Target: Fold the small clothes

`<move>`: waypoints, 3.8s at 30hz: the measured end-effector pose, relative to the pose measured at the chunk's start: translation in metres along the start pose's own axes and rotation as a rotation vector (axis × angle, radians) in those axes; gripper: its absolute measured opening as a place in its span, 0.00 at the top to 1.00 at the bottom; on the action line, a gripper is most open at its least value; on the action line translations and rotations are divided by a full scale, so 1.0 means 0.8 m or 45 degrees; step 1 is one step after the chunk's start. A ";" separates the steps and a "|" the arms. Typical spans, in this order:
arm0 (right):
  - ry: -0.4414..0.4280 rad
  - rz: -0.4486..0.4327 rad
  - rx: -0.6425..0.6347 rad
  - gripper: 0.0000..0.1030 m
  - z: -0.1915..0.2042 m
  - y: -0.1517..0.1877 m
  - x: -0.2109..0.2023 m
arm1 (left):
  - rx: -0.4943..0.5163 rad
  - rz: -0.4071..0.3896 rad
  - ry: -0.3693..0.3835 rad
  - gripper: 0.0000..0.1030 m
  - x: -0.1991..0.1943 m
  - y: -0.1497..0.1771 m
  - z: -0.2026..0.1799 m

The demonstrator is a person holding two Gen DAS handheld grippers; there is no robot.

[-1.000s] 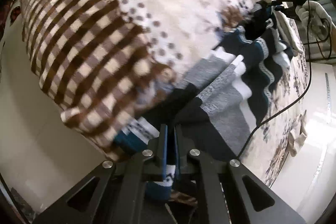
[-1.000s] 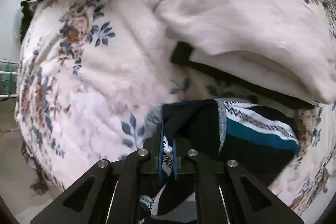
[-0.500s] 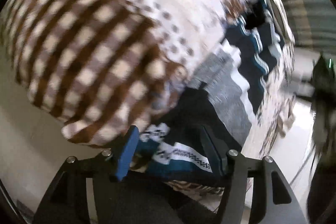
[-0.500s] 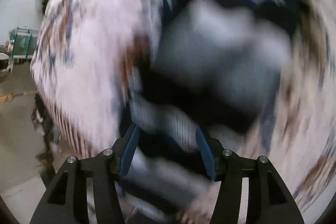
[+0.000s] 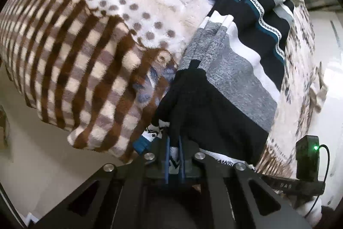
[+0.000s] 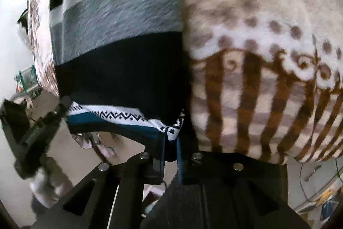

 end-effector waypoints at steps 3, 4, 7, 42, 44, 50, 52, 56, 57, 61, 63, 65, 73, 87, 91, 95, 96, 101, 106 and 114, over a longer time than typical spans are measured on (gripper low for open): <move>0.050 0.014 -0.067 0.92 0.000 0.018 0.014 | 0.032 0.019 -0.041 0.95 0.012 0.005 0.004; 0.057 0.023 -0.064 0.92 -0.005 0.021 0.022 | 0.028 0.030 -0.047 0.95 0.020 0.005 0.003; 0.060 0.062 -0.037 0.86 -0.017 0.020 0.034 | -0.007 0.063 -0.014 0.91 0.030 0.013 0.011; -0.573 -0.648 0.345 0.91 0.124 -0.511 -0.362 | 0.324 -0.233 0.404 0.92 0.075 -0.554 -0.138; -0.571 -0.703 0.364 0.92 0.128 -0.518 -0.367 | 0.304 -0.214 0.418 0.92 0.083 -0.560 -0.135; -0.415 -0.651 0.372 0.89 0.132 -0.542 -0.364 | 0.276 -0.127 0.484 0.86 0.082 -0.560 -0.136; -0.455 -0.660 0.328 0.70 0.141 -0.526 -0.376 | 0.276 -0.146 0.508 0.80 0.060 -0.546 -0.134; -0.510 -0.686 0.331 0.51 0.128 -0.474 -0.381 | 0.279 -0.133 0.532 0.60 0.039 -0.502 -0.130; -0.514 -0.669 0.352 0.51 0.120 -0.461 -0.368 | 0.272 -0.103 0.555 0.60 0.042 -0.492 -0.133; -0.523 -0.573 0.443 0.51 0.089 -0.431 -0.301 | 0.322 -0.086 0.495 0.73 0.063 -0.463 -0.151; -0.551 -0.484 0.480 0.51 0.084 -0.425 -0.265 | 0.315 -0.104 0.467 0.92 0.068 -0.464 -0.151; -0.583 -0.460 0.484 0.71 0.092 -0.424 -0.243 | 0.300 -0.142 0.432 0.92 0.063 -0.474 -0.142; -0.461 -0.622 0.533 0.98 0.097 -0.421 -0.253 | 0.324 -0.109 0.437 0.87 0.067 -0.474 -0.133; -0.375 -0.446 0.359 0.47 0.096 -0.274 -0.226 | 0.333 0.094 0.356 0.47 0.034 -0.253 -0.083; -0.330 -0.352 0.369 0.47 0.071 -0.208 -0.174 | 0.401 0.155 0.235 0.47 0.045 -0.177 -0.071; -0.324 -0.229 0.389 0.42 0.037 -0.137 -0.115 | 0.469 0.178 0.148 0.50 0.056 -0.120 -0.066; -0.301 -0.202 0.398 0.40 0.034 -0.124 -0.096 | 0.494 0.130 0.110 0.65 0.052 -0.111 -0.066; -0.288 -0.092 0.447 0.81 0.023 -0.063 -0.020 | 0.454 0.033 0.064 0.96 0.019 -0.109 -0.060; -0.256 -0.197 0.339 0.92 0.056 -0.035 -0.029 | 0.447 0.018 0.115 0.96 -0.018 -0.103 -0.051; -0.096 -0.109 0.333 0.86 0.076 -0.045 0.010 | 0.339 0.174 0.092 0.91 0.023 -0.100 -0.003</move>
Point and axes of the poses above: each gripper's, at about its wrist camera, not at the fingertips, and x roughly the way its jaws point, z to its left, y to its underside, the point moved 7 cm from there along x, roughly the way its jaws point, and after that the axes turned 11 degrees about x, right-handed, at the moved point
